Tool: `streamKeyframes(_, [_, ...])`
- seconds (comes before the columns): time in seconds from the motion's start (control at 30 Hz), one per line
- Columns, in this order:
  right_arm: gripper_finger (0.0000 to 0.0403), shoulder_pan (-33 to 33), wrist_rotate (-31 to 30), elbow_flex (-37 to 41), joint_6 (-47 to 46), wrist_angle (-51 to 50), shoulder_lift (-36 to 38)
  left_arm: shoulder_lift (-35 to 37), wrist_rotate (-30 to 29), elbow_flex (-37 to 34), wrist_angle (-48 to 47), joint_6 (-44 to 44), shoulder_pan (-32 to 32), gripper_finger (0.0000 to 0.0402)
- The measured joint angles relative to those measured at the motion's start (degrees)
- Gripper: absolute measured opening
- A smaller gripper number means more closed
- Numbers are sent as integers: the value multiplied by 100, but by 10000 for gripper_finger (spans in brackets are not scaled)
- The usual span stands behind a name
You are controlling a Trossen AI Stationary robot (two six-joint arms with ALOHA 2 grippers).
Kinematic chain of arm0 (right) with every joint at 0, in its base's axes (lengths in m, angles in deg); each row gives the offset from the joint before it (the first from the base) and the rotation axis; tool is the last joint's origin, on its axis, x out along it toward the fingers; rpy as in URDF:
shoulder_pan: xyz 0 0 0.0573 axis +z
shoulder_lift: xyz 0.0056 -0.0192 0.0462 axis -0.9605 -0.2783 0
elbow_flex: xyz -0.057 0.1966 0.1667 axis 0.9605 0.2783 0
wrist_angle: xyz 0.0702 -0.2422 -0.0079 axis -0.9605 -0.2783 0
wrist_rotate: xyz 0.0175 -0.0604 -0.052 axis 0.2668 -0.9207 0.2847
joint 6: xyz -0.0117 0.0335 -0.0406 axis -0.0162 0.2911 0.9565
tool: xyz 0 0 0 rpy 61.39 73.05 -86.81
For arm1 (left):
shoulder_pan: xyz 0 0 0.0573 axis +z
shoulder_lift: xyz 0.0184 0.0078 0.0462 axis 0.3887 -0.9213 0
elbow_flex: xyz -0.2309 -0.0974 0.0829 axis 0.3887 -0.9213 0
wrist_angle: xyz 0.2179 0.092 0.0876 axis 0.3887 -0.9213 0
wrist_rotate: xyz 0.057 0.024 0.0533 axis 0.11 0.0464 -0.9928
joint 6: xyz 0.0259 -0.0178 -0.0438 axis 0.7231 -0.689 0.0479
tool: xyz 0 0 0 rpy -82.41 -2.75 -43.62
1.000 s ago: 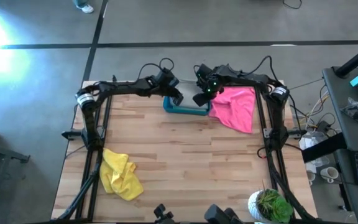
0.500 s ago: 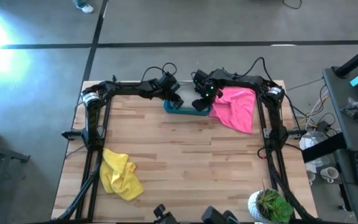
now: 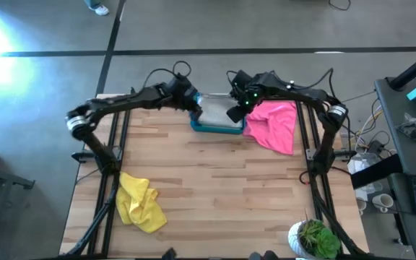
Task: Fold microfiber towels
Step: Fold the yellow microfiber cloth
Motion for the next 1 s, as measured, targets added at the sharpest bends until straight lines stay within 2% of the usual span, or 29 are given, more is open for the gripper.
streamKeyframes(0.13, [47,350,21,10,9,-52,254,658,-21,-236,-770,0,-263,176])
streamKeyframes(0.33, [47,943,-69,10,-164,112,411,1661,-100,-1069,-1203,-62,-877,176])
streamKeyframes(0.63, [47,1884,-393,56,-477,227,391,2986,-88,-2322,-2005,-1415,-2231,176])
streamKeyframes(0.8, [47,2184,-496,101,-747,238,391,3330,-76,-2537,-2618,-2406,-2909,176])
streamKeyframes(1.0, [47,2373,-501,124,-729,242,387,3358,56,-2516,-3970,-3590,-3513,176])
